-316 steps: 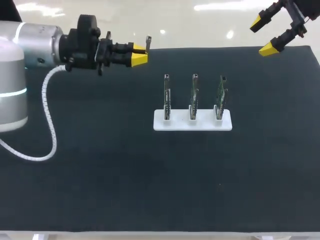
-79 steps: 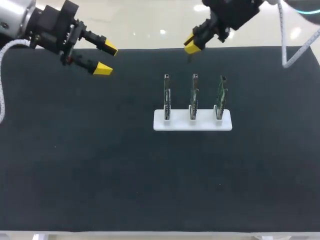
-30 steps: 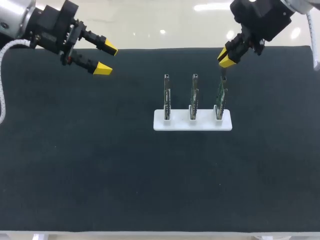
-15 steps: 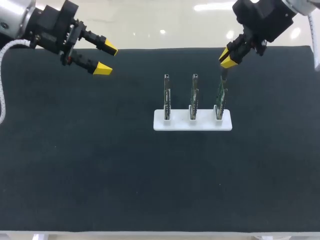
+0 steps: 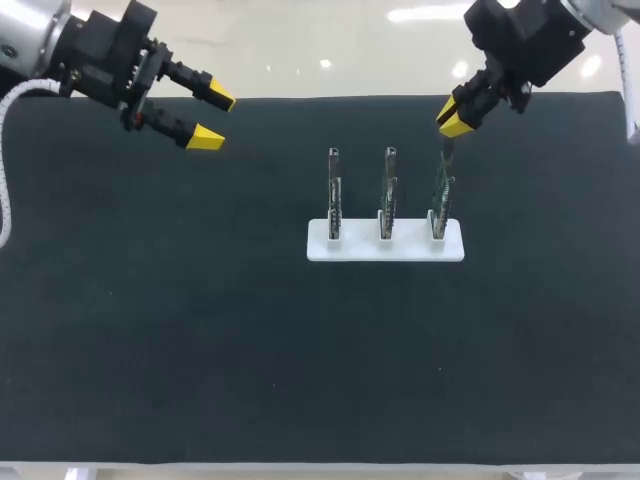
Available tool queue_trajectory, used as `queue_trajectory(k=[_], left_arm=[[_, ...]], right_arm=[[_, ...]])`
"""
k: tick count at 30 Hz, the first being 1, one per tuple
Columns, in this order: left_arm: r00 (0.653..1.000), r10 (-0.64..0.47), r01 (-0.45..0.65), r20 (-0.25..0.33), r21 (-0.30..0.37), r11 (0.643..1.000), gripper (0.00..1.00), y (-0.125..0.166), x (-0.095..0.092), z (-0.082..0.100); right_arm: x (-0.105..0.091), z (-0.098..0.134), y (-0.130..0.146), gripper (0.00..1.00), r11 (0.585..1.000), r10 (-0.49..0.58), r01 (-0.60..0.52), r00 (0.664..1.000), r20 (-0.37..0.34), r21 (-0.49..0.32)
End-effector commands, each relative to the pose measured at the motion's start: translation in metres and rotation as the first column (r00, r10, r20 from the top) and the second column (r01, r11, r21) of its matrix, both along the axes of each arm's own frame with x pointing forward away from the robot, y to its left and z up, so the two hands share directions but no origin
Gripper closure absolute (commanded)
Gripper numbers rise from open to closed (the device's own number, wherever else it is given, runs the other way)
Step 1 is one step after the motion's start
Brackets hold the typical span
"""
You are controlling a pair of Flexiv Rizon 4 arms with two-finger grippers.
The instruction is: Pick up the optical module with the left hand, and insert it into the network port with the right hand.
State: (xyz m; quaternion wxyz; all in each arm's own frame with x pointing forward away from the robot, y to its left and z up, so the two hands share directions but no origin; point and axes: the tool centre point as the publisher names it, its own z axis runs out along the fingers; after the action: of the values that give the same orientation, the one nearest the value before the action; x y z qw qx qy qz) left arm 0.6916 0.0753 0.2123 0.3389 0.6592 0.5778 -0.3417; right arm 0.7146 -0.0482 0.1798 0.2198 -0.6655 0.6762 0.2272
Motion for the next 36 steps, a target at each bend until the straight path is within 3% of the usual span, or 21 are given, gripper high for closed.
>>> queue_trajectory(k=[1, 12, 36], left_arm=[[1.0, -0.001, 0.001, -0.001, 0.004, 1.0, 0.0, 0.0, 0.001, 0.0], [1.0, -0.001, 0.001, -0.001, 0.004, 1.0, 0.0, 0.0, 0.001, 0.0], [1.0, -0.001, 0.001, -0.001, 0.004, 1.0, 0.0, 0.0, 0.001, 0.0]], right_arm=[[0.001, -0.001, 0.001, 1.0, 1.0, 0.0, 0.0, 1.0, -0.004, -0.005], [0.002, 0.011, 0.002, 1.0, 1.0, 0.004, -0.004, 1.0, -0.019, -0.021], [0.002, 0.002, 0.002, 1.0, 1.0, -0.005, 0.005, 1.0, -0.014, -0.008]])
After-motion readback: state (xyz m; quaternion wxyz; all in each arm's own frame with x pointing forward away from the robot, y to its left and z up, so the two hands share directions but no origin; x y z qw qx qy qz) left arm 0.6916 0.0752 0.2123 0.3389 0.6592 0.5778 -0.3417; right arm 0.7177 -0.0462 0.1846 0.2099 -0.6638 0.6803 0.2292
